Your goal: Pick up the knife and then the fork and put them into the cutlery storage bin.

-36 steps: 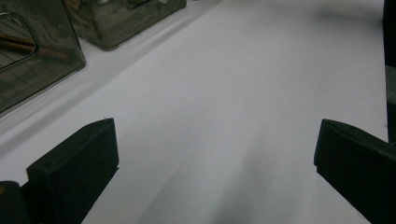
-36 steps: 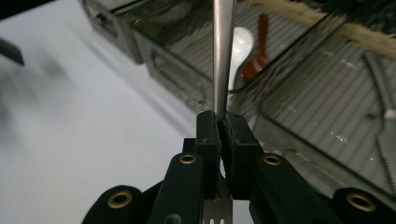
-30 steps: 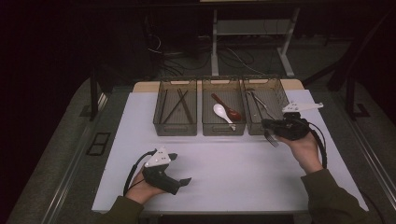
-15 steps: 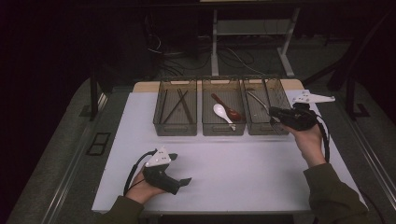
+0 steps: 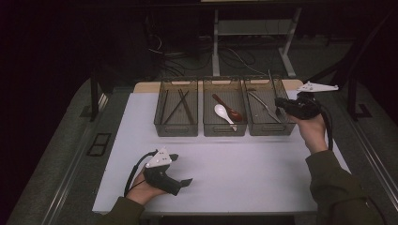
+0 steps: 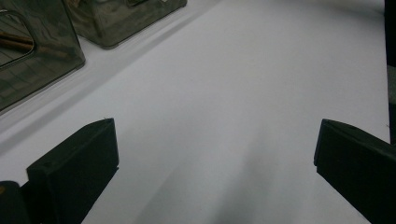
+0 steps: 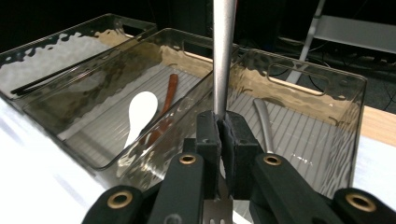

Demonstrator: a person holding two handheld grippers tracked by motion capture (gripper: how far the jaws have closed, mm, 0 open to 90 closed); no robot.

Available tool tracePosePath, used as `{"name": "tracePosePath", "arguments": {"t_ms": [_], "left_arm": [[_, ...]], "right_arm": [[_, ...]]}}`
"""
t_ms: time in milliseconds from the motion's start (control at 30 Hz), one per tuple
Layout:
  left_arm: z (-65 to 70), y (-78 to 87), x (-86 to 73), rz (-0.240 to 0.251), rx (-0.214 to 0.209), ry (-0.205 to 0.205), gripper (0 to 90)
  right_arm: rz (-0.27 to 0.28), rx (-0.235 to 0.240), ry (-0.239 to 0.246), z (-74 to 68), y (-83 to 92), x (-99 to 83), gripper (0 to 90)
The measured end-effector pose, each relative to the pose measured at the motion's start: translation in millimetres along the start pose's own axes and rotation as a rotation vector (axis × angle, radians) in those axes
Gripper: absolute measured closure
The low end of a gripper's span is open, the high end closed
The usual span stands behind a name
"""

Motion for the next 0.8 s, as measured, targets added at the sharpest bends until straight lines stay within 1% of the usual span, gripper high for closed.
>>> {"name": "tracePosePath", "arguments": {"t_ms": [100, 233, 367, 400, 600, 800], "left_arm": [[-0.1, -0.1, -0.1, -0.001, 0.0, 0.001, 0.0], [0.1, -0.1, 0.0, -0.001, -0.001, -0.001, 0.0], [0.2, 0.0, 0.1, 0.0, -0.001, -0.001, 0.0], [0.2, 0.0, 0.1, -0.001, -0.001, -0.001, 0.0], [0.5, 0.2, 0.2, -0.001, -0.002, -0.003, 0.0], [1.0, -0.3, 0.2, -0.003, -0.004, -0.003, 0.0]], "right_arm": [[-0.008, -0.011, 0.003, 5.8, -4.8, 4.3, 84.8], [-0.043, -0.023, 0.013, 11.3, -13.5, 8.4, 84.8], [-0.071, -0.031, 0.034, 15.2, -21.9, 9.5, 84.7], [-0.082, -0.032, 0.03, 15.7, -23.8, 9.3, 84.7], [-0.143, -0.033, 0.05, 18.8, -35.8, 3.1, 84.7], [-0.222, -0.041, 0.099, 21.9, -45.4, -6.3, 84.7]]}}
Point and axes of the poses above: each handheld gripper's, and its own axes: y roughly backward along the jaws, x roughly out of its top, z roughly to its right, the point moved 6 cm from there along -y, roughly forward along the jaws, and after that the axes turned 8 degrees about -x, right-handed, at the moved point
